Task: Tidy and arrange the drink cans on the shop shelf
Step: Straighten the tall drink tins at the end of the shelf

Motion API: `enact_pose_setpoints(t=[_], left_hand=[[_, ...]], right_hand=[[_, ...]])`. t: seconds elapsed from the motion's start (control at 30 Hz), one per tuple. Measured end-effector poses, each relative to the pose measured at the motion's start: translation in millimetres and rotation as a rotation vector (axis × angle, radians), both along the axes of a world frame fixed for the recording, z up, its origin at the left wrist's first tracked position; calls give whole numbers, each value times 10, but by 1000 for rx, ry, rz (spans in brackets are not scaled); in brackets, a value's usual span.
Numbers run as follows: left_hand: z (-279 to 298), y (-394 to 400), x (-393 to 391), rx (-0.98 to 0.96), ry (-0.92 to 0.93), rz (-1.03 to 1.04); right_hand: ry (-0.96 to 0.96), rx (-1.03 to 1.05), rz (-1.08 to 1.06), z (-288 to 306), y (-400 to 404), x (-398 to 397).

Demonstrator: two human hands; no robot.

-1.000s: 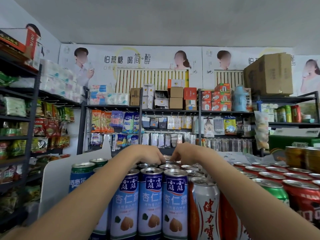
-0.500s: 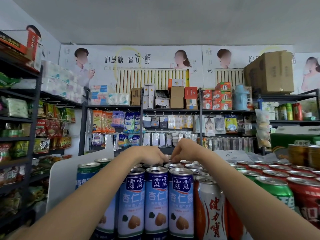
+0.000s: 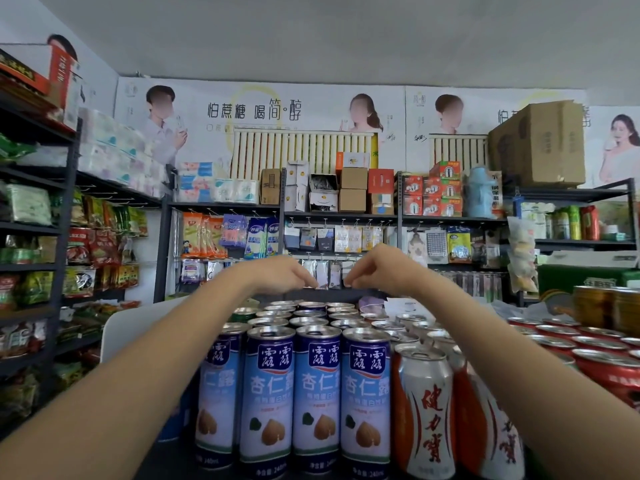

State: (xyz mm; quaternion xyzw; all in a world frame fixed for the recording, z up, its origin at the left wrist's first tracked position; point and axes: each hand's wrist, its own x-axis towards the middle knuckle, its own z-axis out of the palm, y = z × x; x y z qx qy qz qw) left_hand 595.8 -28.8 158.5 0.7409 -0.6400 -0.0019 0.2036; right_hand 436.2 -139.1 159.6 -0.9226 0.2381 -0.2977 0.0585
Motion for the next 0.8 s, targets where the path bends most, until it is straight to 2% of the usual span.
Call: enact_pose_setpoints(t=[0.17, 0.37, 0.8], left_hand=[[-87, 180, 112, 102, -79, 6], [-191, 251, 224, 96, -121, -4], [-277, 212, 236, 14, -114, -21]], right_hand=[[109, 17, 84, -57, 144, 140], [308, -32, 102, -76, 120, 374], [334, -221, 38, -194, 49, 660]])
